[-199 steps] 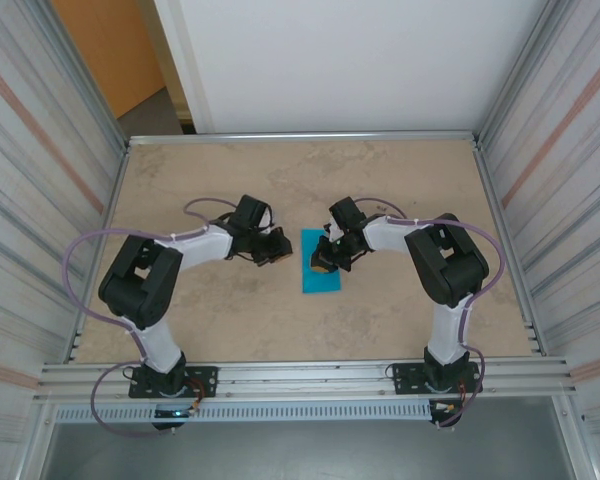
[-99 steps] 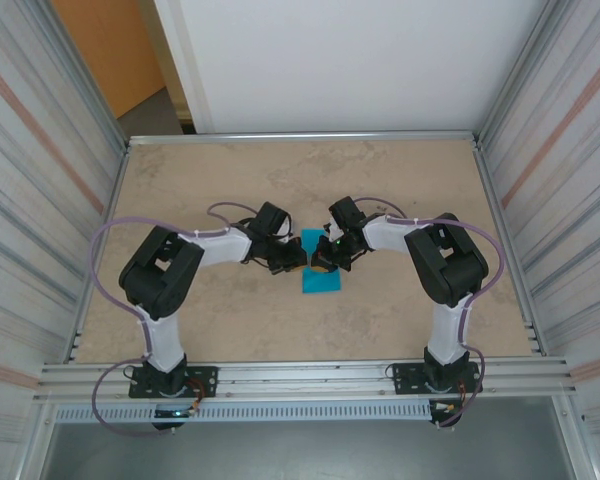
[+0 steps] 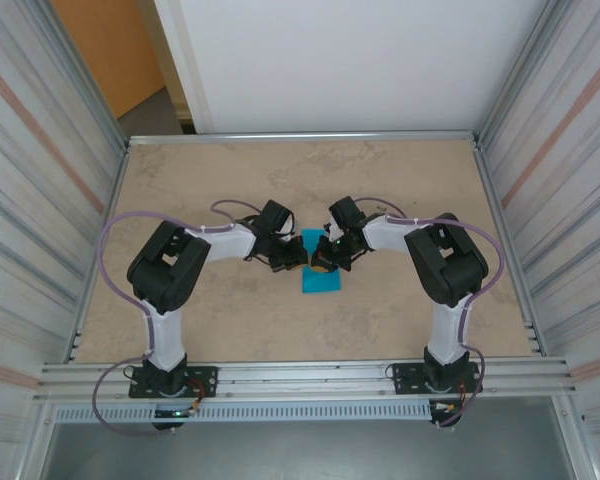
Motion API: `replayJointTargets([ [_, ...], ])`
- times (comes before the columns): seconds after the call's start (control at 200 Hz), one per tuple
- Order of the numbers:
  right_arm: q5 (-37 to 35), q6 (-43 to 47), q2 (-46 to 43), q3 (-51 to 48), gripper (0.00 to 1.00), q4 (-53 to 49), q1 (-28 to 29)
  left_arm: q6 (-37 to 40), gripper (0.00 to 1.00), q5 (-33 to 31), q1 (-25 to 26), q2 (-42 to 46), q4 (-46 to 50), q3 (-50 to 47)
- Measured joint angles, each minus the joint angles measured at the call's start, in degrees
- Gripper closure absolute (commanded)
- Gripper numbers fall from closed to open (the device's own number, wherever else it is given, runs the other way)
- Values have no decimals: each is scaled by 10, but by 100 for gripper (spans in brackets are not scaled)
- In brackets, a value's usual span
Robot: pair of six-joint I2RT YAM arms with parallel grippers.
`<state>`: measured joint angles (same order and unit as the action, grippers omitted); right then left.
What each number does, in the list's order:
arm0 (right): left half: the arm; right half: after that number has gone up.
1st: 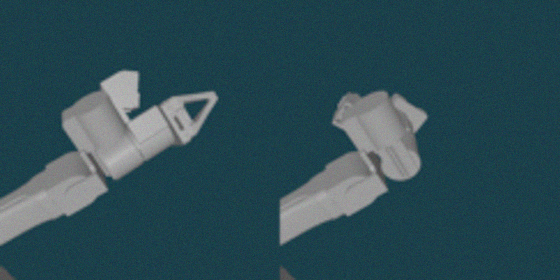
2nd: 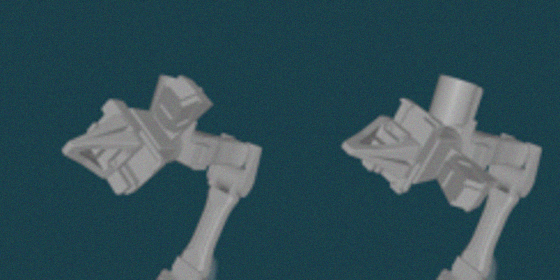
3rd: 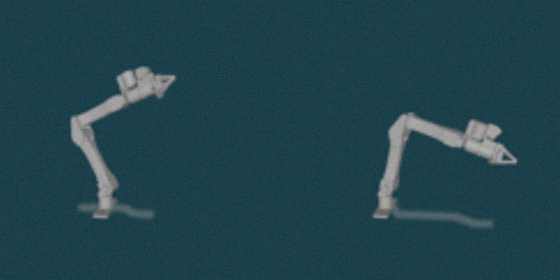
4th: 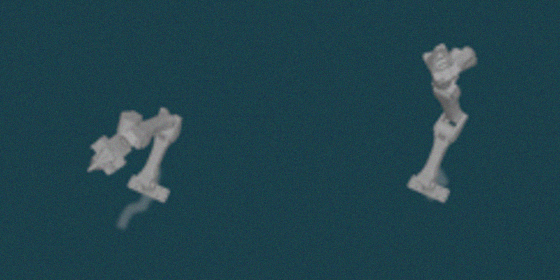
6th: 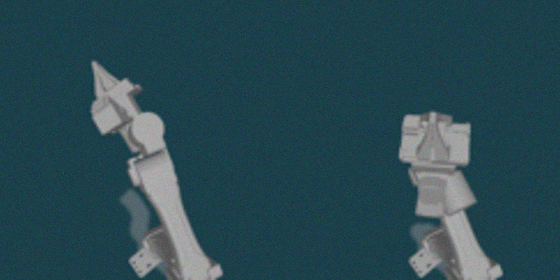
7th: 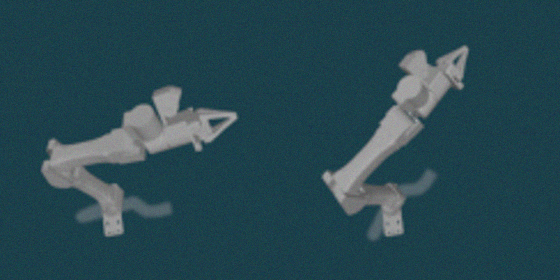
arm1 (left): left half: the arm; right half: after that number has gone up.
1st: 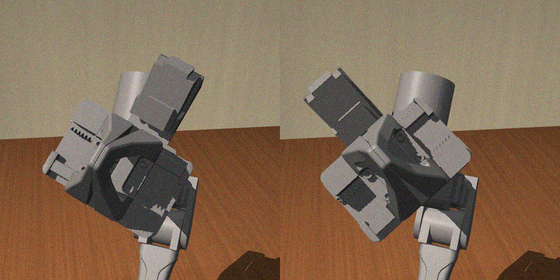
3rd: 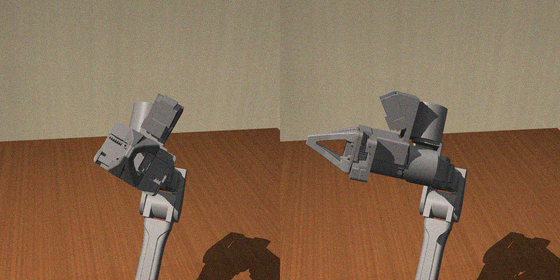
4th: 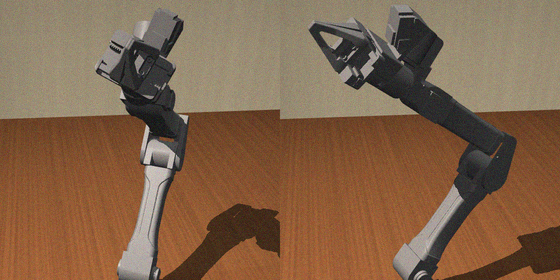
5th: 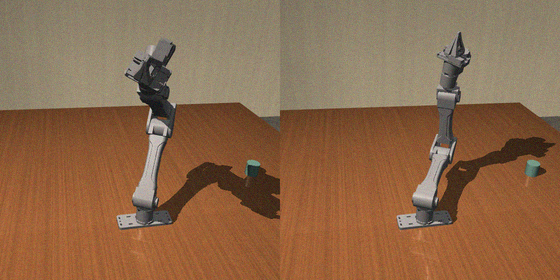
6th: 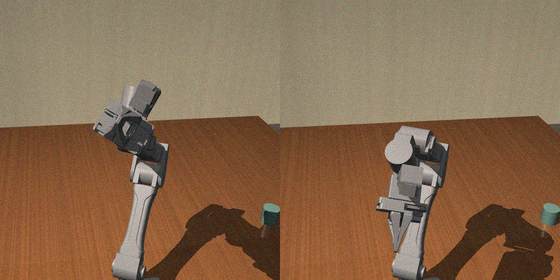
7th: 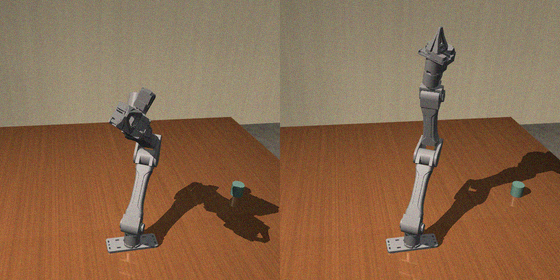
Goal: Fold a paper plane with a square sheet of paper (pick it up from the middle)
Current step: Fold the triangle a second time at the center of the table.
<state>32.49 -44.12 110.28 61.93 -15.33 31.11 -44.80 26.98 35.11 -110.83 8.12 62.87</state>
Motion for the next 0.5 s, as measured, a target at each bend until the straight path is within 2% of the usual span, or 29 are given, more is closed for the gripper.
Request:
replayJointTargets([
  [0.15,4,-2,-8,-11,93,12,-5,6,100,0,0,-4,10,7],
  [0.501,2,13,-19,-30,94,23,-31,15,100,4,0,-10,21,17],
])
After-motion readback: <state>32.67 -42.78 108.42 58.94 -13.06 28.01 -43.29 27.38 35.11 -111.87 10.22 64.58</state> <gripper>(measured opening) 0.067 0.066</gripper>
